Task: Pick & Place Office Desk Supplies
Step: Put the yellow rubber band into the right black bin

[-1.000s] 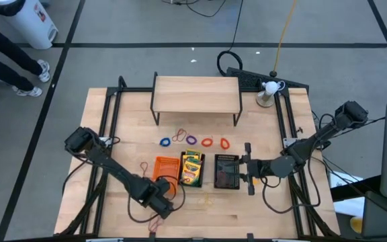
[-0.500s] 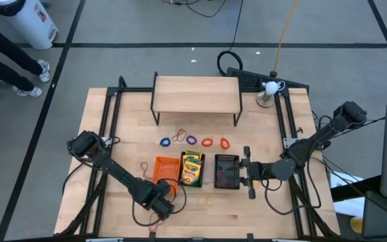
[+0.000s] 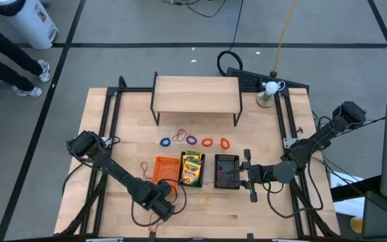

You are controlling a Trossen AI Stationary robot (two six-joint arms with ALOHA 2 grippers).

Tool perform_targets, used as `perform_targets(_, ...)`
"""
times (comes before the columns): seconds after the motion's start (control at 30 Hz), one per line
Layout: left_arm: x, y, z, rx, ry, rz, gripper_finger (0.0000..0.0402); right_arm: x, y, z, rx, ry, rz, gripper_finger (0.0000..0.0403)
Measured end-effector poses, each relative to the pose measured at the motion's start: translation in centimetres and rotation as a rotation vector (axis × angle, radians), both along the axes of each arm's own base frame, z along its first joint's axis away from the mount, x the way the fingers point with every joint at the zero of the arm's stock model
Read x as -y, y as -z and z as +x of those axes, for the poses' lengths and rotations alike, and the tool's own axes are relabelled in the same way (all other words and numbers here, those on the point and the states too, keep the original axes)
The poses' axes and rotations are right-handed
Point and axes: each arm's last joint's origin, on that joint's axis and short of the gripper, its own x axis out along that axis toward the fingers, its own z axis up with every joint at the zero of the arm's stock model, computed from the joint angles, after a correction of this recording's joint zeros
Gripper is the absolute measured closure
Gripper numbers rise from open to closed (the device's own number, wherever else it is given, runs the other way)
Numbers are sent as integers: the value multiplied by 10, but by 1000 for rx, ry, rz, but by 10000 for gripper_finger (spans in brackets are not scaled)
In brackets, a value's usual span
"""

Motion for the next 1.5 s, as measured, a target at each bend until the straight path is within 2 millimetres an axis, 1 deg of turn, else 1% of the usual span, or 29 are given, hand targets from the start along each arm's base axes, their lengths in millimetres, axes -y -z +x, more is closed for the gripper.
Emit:
perform_targets(0.27, 1, 0, 1, 1, -34, -20, 282, 0, 0, 0, 0, 1, 0, 298)
perform_targets(0.33, 1, 0, 1, -2, -32, -27, 288, 0, 0, 0, 0, 1, 0, 298)
perform_targets(0.4, 1, 0, 1, -7, -32, -32, 308, 0, 0, 0, 0, 1, 0, 298)
perform_targets(0.53, 1, 0, 1, -9, -2, -34, 379, 0, 0, 0, 0, 1, 0, 298)
perform_targets(0.57, 2, 0, 1, -6, 7, -35, 390, 0, 0, 0, 0, 1, 0, 298)
perform_targets(0.73, 2, 0, 2, 15, 57, -20, 398, 0, 0, 0, 0, 1, 0, 298)
perform_targets(0.87, -1, -9, 2, 45, 79, -24, 398, 0, 0, 0, 0, 1, 0, 298)
perform_targets(0.93, -2, -17, 2, 103, 79, -4, 400, 0, 0, 0, 0, 1, 0, 298)
perform_targets(1.07, -7, -51, 2, 266, 82, 28, 400, 0, -1, 0, 7, 0, 6, 298)
perform_targets(1.27, -12, -92, -2, 521, 140, 109, 400, 0, -1, 0, 9, -2, 8, 298)
perform_targets(1.4, -15, -113, 0, 683, 216, 200, 401, 0, -1, 0, 11, -2, 10, 298)
perform_targets(1.5, -19, -128, 5, 810, 274, 291, 401, 0, -1, 0, 6, 1, 34, 298)
